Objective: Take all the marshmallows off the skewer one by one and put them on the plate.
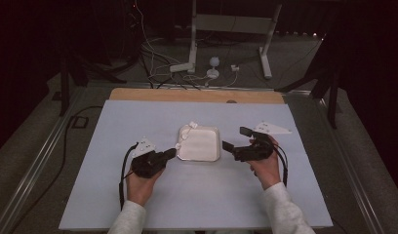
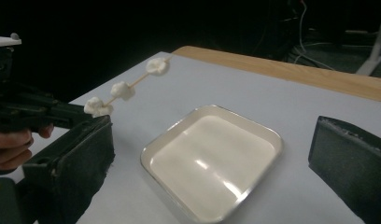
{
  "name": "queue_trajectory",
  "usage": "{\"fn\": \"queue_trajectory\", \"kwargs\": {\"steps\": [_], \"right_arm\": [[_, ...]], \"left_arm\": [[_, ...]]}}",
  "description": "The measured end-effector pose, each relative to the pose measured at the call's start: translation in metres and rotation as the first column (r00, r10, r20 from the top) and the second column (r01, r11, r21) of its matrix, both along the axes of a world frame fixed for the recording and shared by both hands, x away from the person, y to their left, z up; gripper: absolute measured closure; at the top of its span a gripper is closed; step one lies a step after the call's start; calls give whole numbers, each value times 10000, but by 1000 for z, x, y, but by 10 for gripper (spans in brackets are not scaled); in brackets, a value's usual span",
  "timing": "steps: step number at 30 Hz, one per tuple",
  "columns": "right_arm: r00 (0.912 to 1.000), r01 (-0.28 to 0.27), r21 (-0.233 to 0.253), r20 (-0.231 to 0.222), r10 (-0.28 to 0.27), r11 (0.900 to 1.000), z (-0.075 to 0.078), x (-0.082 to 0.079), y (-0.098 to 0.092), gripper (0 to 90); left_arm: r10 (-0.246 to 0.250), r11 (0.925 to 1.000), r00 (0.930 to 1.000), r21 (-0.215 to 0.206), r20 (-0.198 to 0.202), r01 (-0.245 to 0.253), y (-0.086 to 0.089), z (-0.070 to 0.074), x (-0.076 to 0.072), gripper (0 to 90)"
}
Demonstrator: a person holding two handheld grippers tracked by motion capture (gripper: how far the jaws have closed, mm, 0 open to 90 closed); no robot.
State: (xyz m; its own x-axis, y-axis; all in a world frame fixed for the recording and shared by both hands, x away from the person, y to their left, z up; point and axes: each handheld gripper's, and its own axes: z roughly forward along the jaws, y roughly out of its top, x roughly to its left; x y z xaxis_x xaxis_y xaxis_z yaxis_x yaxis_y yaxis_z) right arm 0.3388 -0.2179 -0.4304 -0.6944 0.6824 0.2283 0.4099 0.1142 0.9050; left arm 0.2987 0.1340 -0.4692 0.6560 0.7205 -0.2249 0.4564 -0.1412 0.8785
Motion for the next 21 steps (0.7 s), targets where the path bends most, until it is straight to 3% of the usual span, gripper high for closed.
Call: {"fn": "queue_trajectory", "kwargs": {"steps": [10,17,21], "right_arm": [[9966,-622,152,-526,629,9979,4,18,39,2],[9828,-1020,854,-1458,1137,9911,5,33,57,184],[9752,-807,1099,-1967,1013,9907,5,41,65,341]], "left_arm": [[-143,9999,9996,11,249,143,-5,0,-3,900],[-370,9993,9982,-15,471,371,-9,1,-5,900],[-431,9991,9973,-22,599,433,-10,1,-6,900]]}}
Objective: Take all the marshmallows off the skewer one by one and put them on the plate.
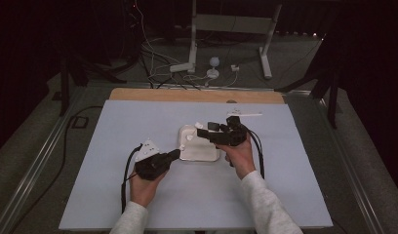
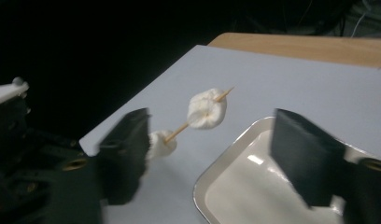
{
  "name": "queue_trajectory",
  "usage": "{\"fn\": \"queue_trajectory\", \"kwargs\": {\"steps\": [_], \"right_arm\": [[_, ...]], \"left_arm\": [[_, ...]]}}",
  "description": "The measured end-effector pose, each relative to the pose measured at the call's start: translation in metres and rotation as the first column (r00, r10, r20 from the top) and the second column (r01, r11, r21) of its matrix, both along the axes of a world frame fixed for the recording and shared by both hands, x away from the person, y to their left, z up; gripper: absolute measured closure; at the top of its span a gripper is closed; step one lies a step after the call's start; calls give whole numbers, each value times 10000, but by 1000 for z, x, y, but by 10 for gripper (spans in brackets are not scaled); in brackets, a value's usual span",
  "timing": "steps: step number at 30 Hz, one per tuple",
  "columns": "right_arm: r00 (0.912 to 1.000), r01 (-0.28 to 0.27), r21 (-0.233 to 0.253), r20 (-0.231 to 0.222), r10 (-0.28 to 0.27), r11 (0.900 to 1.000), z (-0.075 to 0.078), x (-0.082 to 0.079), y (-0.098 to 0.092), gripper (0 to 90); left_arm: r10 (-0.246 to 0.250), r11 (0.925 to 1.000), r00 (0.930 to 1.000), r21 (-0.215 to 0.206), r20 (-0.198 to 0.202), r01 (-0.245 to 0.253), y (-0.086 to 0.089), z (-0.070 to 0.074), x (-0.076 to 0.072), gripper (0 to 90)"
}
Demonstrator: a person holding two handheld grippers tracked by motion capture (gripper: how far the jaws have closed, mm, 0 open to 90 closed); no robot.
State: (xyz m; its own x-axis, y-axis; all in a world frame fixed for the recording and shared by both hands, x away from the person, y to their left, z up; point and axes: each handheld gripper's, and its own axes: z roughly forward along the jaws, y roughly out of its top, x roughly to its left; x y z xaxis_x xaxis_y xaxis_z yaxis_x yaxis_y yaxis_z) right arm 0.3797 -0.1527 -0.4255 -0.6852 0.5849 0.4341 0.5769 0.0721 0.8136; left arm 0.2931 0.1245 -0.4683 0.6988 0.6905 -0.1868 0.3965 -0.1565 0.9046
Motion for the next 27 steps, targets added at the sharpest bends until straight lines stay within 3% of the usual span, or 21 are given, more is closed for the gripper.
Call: {"fn": "queue_trajectory", "kwargs": {"steps": [3,8,14,15,22,27], "right_arm": [[9988,-57,288,-479,71,9996,-3,5,3,437],[9955,-425,524,-829,468,9977,-7,8,8,625],[9925,-642,809,-984,721,9947,-3,9,9,681],[9900,-732,1233,-1114,871,9897,-2,10,8,710],[9932,-894,943,-667,959,9915,6,6,11,756],[9958,-680,1134,-532,744,9912,10,6,10,772]], "left_arm": [[-79,10000,9999,-23,103,79,0,0,-1,900],[-208,9998,9994,48,261,207,-2,0,-2,900],[-324,9994,9984,118,454,319,-1,-3,-2,900],[-359,9993,9981,161,494,352,-1,-3,-2,900],[-457,9983,9974,388,557,436,-1,-6,-2,900],[-398,9981,9974,501,594,368,0,-6,-2,900]]}}
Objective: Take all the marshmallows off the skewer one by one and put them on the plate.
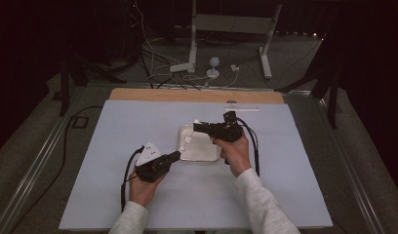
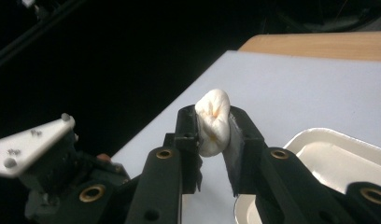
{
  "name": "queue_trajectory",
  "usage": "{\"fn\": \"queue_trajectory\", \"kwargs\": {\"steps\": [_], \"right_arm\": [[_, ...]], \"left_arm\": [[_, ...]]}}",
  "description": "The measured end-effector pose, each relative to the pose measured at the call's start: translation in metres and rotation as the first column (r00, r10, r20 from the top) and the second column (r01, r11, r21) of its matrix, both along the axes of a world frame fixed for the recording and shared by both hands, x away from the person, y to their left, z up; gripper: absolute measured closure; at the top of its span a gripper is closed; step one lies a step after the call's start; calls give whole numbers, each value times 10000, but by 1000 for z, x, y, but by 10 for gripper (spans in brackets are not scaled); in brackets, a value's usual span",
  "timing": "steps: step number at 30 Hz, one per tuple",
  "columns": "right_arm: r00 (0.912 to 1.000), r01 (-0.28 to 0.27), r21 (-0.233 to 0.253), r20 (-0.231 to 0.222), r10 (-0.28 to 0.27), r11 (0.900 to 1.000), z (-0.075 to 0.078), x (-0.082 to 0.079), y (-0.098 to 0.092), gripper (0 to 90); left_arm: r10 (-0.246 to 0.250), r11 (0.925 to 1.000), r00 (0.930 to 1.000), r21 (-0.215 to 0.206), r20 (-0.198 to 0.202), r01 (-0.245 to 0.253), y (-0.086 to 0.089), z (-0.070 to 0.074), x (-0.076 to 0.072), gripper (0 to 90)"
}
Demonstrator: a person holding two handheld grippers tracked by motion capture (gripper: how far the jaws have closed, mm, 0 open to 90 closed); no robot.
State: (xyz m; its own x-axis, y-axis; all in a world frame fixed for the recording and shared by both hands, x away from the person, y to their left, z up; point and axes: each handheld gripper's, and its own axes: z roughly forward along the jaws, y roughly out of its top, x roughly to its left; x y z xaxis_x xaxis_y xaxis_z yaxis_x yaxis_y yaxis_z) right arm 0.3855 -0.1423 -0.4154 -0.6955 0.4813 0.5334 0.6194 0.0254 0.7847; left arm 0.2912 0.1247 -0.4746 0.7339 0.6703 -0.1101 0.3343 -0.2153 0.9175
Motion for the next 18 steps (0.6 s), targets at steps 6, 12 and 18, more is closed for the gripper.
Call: {"fn": "queue_trajectory", "kwargs": {"steps": [6,12,18], "right_arm": [[9909,1097,491,723,-1131,9928,28,3,-33,784],[9853,1314,-518,1172,-1246,9900,32,2,-39,772],[9852,1401,-1226,1161,-1260,9825,19,5,-31,769]], "left_arm": [[483,9986,9979,248,-425,-473,9,-11,4,900],[639,9979,9972,-12,-381,-640,11,-8,4,900],[664,9975,9969,-200,-431,-673,13,-7,4,900]]}}
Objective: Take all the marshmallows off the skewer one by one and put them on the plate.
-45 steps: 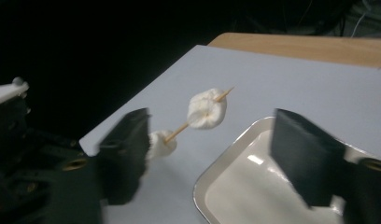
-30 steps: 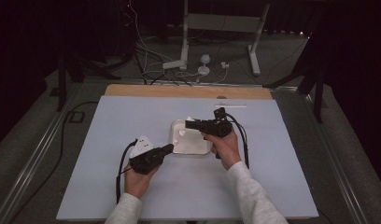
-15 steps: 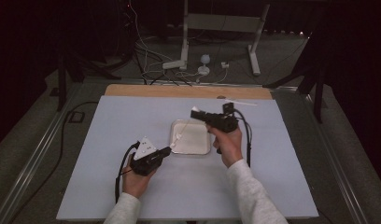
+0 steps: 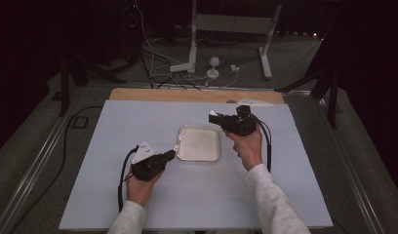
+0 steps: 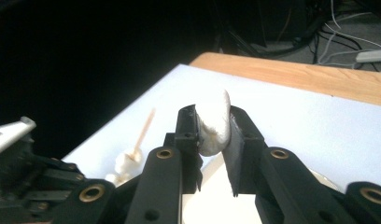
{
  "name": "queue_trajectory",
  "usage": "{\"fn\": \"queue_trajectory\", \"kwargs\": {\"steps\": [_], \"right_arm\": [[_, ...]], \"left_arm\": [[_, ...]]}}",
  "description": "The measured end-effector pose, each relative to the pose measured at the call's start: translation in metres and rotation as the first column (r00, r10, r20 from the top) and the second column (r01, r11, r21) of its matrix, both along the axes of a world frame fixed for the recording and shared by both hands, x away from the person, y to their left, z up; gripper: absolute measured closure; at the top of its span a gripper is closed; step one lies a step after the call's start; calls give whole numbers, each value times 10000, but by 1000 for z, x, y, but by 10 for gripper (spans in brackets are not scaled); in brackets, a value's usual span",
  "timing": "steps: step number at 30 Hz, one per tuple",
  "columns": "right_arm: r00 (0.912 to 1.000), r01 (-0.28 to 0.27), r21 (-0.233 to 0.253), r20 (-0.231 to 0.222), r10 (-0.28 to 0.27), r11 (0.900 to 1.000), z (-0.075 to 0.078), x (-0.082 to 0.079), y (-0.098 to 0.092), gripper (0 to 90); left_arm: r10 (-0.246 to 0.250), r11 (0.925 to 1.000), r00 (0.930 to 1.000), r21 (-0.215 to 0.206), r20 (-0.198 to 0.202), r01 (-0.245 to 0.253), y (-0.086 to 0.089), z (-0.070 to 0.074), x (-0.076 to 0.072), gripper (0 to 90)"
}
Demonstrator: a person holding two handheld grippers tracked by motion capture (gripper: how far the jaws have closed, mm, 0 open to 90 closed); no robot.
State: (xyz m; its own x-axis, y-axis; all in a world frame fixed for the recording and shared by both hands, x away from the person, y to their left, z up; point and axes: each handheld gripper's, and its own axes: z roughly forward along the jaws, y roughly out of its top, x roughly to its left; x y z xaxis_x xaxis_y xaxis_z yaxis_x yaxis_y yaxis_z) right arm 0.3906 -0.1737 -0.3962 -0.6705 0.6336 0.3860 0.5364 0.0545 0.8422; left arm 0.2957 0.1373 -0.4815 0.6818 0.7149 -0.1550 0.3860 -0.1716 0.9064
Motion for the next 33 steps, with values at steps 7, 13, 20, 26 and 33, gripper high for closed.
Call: {"fn": "queue_trajectory", "kwargs": {"steps": [7,13,20,26,33], "right_arm": [[9999,60,-841,-156,-73,9964,-20,3,12,765],[9992,120,-1516,-363,-177,9884,-40,7,20,761],[9968,161,-2093,-733,-320,9777,-61,11,26,759],[9920,0,-2556,-1218,-322,9668,-79,15,32,755],[9827,-70,-2831,-1792,-457,9591,-92,19,35,398]], "left_arm": [[22,9997,10000,-262,1,-22,3,3,0,900],[-22,9994,10000,-350,-20,21,2,4,0,900],[-2,9993,10000,-362,-47,1,2,4,0,900],[-27,9994,10000,-332,-89,24,2,4,0,900],[-7,9994,9999,-337,-111,3,2,3,1,900]]}}
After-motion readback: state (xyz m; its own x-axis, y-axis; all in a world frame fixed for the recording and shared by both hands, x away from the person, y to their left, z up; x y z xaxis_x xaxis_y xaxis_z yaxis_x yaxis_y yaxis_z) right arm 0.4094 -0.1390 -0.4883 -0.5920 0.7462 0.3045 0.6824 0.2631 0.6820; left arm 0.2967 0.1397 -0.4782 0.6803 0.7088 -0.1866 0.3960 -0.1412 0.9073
